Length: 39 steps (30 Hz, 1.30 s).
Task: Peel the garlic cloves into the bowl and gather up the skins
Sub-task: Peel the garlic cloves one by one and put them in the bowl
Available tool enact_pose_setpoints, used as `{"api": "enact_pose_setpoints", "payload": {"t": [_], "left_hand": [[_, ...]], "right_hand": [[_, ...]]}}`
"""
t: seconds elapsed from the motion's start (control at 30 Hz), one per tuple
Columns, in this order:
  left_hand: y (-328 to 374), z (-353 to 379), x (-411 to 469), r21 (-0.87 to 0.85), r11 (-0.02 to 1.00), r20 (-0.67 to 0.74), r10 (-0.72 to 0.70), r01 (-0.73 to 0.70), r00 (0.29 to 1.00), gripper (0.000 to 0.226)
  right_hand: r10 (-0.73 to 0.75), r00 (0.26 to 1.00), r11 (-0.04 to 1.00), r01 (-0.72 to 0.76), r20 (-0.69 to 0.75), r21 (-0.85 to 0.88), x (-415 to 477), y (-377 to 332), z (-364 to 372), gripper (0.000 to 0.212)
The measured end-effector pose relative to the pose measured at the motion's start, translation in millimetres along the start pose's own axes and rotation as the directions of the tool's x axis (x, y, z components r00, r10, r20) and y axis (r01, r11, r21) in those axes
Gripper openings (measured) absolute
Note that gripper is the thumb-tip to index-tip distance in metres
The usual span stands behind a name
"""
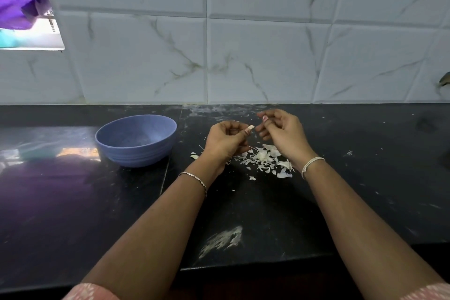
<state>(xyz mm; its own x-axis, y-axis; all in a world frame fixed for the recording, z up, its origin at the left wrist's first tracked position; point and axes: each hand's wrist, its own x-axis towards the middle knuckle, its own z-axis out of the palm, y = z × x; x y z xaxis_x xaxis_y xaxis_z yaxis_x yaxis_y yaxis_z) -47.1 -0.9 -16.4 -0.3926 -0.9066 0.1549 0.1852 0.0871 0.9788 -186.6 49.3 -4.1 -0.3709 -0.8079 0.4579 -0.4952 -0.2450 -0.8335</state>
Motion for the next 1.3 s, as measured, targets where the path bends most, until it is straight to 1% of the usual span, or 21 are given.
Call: {"api": "enact_pose_setpoints", "payload": {"t": [0.03, 0.13, 0.2, 0.27, 0.4, 0.57, 0.7, 0.83, 0.9, 0.97, 1.0, 1.07, 1.13, 1.3], "left_hand": [[0.1, 0.0, -0.5, 0.011, 1.000, -0.008, 0.009, -0.009, 1.000, 0.004], [0.1, -0.8, 0.6, 0.038, 0.998, -0.033, 0.041, -0.039, 0.999, 0.006], [-1.6, -1.1, 1.9, 0.046, 0.998, -0.041, 0.043, -0.042, 0.998, 0.008], [-2.6, -1.0, 2.1, 0.047, 0.998, -0.047, 0.052, -0.050, 0.998, 0.007], [-1.8, -1.3, 2.1, 0.019, 0.997, -0.043, 0.079, -0.078, 0.996, 0.006], [-2.3, -0.8, 1.2, -0.018, 0.998, -0.030, 0.062, -0.063, 0.998, 0.005], [-2.5, -0.7, 1.3, -0.027, 0.998, -0.027, 0.059, -0.060, 0.998, 0.004], [-1.1, -1.0, 1.9, -0.042, 0.998, -0.041, 0.054, -0.056, 0.998, 0.003], [-0.5, -2.0, 2.4, -0.052, 0.997, -0.047, 0.056, -0.058, 0.997, 0.005], [-0.3, -2.8, 2.5, -0.053, 0.997, -0.049, 0.054, -0.056, 0.997, 0.006], [-0.2, -2.9, 2.3, -0.052, 0.997, -0.049, 0.050, -0.053, 0.998, 0.006], [0.7, -2.3, 2.1, -0.052, 0.998, -0.051, 0.042, -0.045, 0.998, 0.006], [1.3, -2.3, 2.1, -0.060, 0.998, -0.049, 0.033, -0.036, 0.998, 0.005], [2.1, -4.5, 0.8, -0.094, 0.995, -0.003, -0.028, 0.027, 1.000, 0.005]], "right_hand": [[-0.004, 1.000, 1.000, 0.004, 0.008, -0.013, -0.1, 0.5, 1.1, 0.011], [-0.038, 0.999, 0.985, 0.040, 0.015, -0.167, 0.0, 1.9, 2.6, 0.003], [-0.032, 0.999, 0.976, 0.034, 0.013, -0.216, -0.6, 2.1, 2.5, 0.010], [-0.022, 1.000, 0.976, 0.021, -0.002, -0.215, -1.5, 1.0, 1.7, 0.011], [-0.023, 0.999, 0.980, 0.017, -0.023, -0.199, -2.9, -0.5, 1.2, 0.005], [-0.011, 1.000, 0.985, 0.007, -0.022, -0.173, -2.8, 0.6, 1.3, 0.008], [0.039, 0.999, 0.997, -0.040, -0.005, -0.067, -2.5, 0.2, 1.0, 0.012], [0.104, 0.993, 0.986, -0.110, 0.050, 0.125, -5.7, -4.8, 2.2, 0.004], [0.102, 0.993, 0.984, -0.110, 0.063, 0.137, -5.7, -4.0, 2.3, 0.009], [0.087, 0.995, 0.994, -0.089, 0.043, 0.064, -4.6, -1.3, 2.4, 0.014], [0.079, 0.996, 0.996, -0.080, 0.027, 0.036, -4.0, 0.0, 2.6, 0.013], [0.070, 0.997, 0.997, -0.070, 0.013, 0.044, -3.7, 0.8, 3.3, 0.010], [0.076, 0.997, 0.991, -0.079, 0.026, 0.110, -4.7, 0.1, 4.0, 0.010], [0.151, 0.985, 0.935, -0.171, 0.089, 0.312, -5.4, -2.4, 4.0, 0.013]]}}
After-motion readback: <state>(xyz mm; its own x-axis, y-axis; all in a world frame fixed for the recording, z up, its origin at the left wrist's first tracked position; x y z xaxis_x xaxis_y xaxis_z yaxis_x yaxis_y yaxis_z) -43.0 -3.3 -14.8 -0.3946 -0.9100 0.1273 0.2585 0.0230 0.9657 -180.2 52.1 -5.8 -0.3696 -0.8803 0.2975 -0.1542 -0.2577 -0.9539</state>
